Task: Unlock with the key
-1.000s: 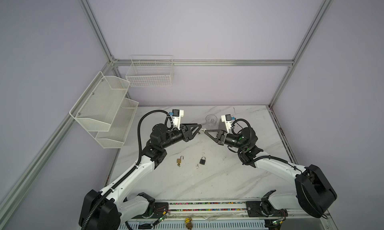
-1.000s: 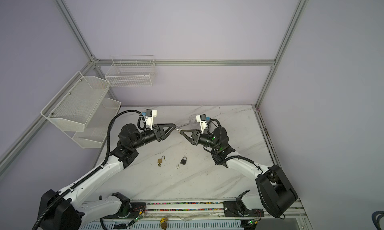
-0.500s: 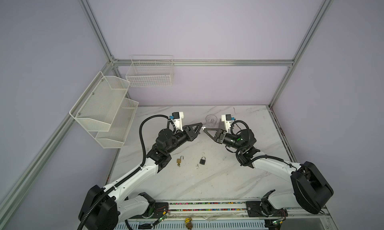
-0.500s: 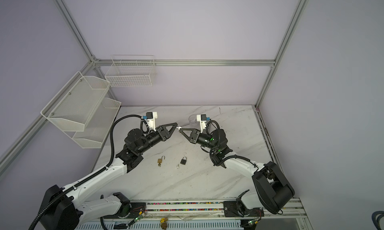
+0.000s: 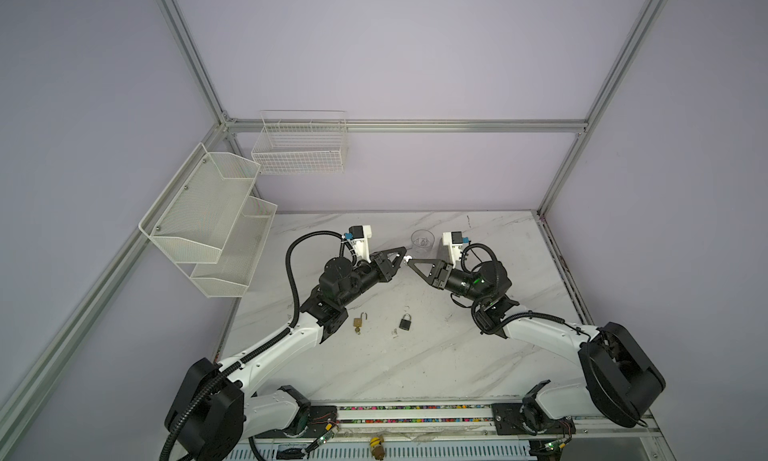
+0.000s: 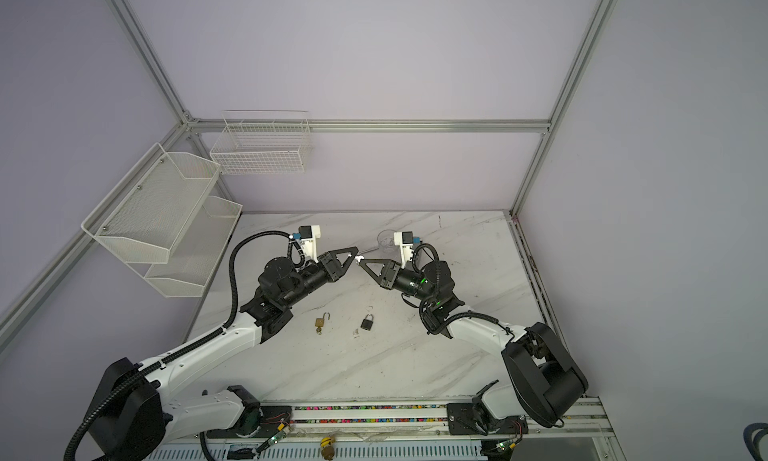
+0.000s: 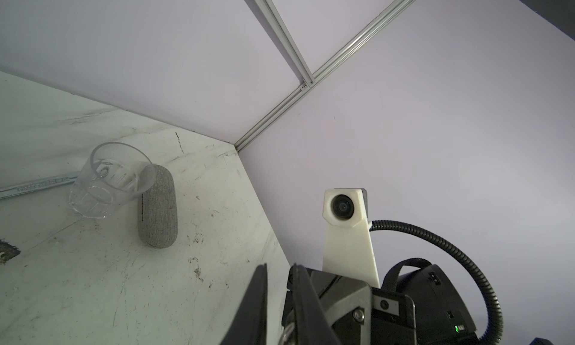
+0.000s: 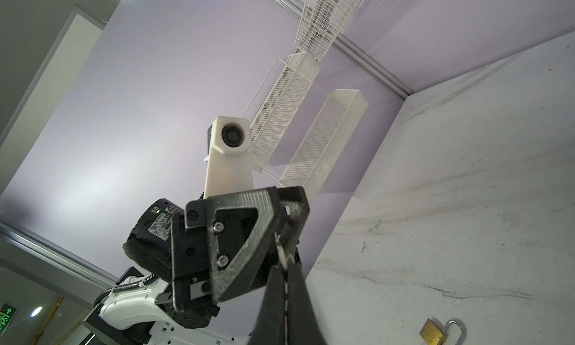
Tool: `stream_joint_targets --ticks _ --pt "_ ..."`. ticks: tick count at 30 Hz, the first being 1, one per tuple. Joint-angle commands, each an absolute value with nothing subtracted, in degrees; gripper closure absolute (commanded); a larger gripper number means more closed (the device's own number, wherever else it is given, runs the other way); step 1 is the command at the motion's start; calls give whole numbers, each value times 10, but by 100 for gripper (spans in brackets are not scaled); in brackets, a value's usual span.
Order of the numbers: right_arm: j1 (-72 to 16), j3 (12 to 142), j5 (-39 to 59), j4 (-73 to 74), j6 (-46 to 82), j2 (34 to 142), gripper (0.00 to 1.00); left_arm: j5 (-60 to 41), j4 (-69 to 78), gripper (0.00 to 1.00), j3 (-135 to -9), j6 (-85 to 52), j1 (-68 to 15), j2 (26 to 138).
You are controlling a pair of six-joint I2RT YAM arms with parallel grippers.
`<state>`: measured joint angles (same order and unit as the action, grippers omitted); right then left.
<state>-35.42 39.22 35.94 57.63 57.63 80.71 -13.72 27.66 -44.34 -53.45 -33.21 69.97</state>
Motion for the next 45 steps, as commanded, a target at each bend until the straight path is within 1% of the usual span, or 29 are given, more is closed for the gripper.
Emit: stream_joint_targets --ticks 1,3,8,13,18,22,25,27,30,33,37,45 --pt "-358 389 364 605 585 809 100 -121 302 87 -430 -526 -334 701" --pt "-358 389 366 604 583 809 100 -121 303 89 -430 -525 -334 702" --pt "-358 397 363 569 557 800 100 -127 302 100 -433 -520 -334 707" --pt "-357 398 364 567 556 801 99 -142 283 100 -444 -502 -334 706" --pt "-356 395 364 565 554 798 80 -164 280 100 -452 -487 -334 707" --pt "-348 393 370 555 555 793 69 -193 244 100 -470 -461 -323 704" --pt "-335 392 393 547 553 790 62 -228 196 100 -492 -425 -308 700" --pt "-326 391 415 535 532 777 55 -255 168 100 -505 -400 -299 695" --pt "-320 396 438 482 482 753 49 -286 133 100 -525 -365 -296 690" --pt "-315 400 470 476 463 744 48 -306 105 100 -539 -334 -294 690" --pt "-311 420 481 404 414 751 48 -330 108 100 -544 -337 -287 695" --pt "-308 436 519 405 402 779 48 -377 116 100 -560 -337 -284 711"
